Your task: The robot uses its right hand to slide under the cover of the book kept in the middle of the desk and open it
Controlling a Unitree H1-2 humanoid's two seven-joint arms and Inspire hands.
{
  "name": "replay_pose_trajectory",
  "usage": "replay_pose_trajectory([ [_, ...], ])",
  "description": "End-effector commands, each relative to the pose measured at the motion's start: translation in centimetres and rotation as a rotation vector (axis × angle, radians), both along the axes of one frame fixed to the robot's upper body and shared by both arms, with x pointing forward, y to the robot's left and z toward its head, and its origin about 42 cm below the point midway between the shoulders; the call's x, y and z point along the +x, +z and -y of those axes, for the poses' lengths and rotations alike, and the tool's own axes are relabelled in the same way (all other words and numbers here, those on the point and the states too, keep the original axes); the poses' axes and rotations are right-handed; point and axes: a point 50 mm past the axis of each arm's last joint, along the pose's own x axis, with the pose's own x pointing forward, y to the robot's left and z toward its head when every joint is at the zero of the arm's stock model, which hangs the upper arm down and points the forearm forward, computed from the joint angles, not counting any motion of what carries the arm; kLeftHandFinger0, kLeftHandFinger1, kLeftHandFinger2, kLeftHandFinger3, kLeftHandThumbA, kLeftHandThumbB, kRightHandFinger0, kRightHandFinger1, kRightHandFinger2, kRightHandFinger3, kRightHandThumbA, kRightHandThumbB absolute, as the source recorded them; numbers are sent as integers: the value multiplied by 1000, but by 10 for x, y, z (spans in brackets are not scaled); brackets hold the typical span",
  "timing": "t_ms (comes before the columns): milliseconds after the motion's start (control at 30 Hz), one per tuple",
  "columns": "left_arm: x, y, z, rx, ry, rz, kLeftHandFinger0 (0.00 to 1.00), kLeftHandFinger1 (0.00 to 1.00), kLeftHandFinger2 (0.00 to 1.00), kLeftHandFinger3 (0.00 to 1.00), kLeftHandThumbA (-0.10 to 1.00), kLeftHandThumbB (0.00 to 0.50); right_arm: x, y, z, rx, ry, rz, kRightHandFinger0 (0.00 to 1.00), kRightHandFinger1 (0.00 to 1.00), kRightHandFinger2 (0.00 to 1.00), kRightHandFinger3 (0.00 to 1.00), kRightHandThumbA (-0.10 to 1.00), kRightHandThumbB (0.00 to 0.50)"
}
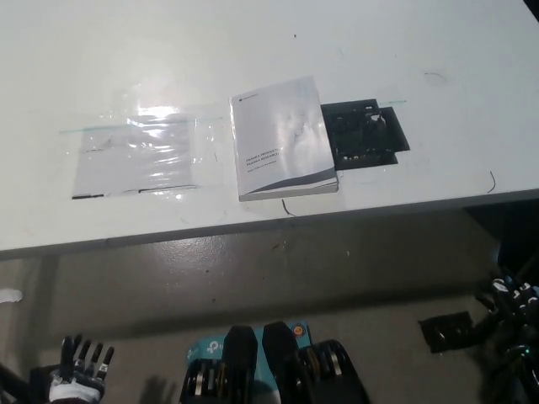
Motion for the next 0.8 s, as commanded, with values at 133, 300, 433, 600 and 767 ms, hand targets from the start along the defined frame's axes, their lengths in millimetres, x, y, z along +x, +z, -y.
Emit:
replay_pose_trajectory([
  [133,3,10,-16,29,45,54,656,752,779,829,964,209,35,67,2,-112,-103,132,3,97,285,581,401,2],
  [300,-1,8,-18,25,55,44,661,755,790,878,980,198,39,103,-2,-141,-180,216,57,175,388,649,378,0],
  [433,-4,5,-18,33,44,44,660,770,798,843,1000,206,43,132,-7,-136,-221,277,70,138,354,623,353,0],
  [600,-5,4,-18,18,60,46,664,760,799,855,982,208,44,170,-21,-128,-185,339,231,290,473,705,372,0],
  [767,-10,2,-19,16,64,45,685,783,812,831,980,200,43,201,-38,-154,-102,415,313,356,464,707,438,0],
])
